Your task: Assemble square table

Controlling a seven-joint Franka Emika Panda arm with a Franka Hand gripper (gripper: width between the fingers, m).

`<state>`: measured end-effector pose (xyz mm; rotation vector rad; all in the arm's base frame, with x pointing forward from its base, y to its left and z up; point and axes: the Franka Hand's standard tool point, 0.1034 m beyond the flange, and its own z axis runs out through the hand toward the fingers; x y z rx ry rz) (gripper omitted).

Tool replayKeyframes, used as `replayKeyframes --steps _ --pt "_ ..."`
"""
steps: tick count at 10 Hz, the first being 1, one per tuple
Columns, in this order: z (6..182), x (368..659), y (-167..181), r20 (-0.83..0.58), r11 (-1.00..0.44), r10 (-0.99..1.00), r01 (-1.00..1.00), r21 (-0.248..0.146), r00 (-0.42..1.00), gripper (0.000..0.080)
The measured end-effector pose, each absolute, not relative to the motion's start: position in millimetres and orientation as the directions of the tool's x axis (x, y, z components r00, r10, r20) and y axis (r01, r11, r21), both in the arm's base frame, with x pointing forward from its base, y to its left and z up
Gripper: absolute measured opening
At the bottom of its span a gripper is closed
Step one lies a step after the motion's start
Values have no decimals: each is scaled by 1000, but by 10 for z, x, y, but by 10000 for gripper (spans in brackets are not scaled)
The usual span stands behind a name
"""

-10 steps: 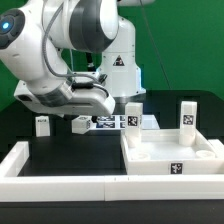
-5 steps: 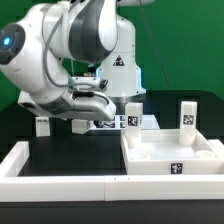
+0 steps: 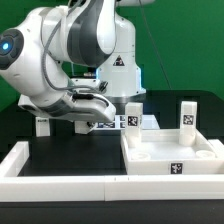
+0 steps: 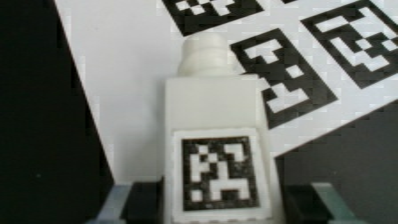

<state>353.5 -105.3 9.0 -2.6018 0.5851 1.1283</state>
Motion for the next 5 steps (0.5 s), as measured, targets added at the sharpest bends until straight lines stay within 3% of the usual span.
replayKeyframes --steps 5 --pt "89 3535 -1053 -739 -889 -263 -453 -64 620 288"
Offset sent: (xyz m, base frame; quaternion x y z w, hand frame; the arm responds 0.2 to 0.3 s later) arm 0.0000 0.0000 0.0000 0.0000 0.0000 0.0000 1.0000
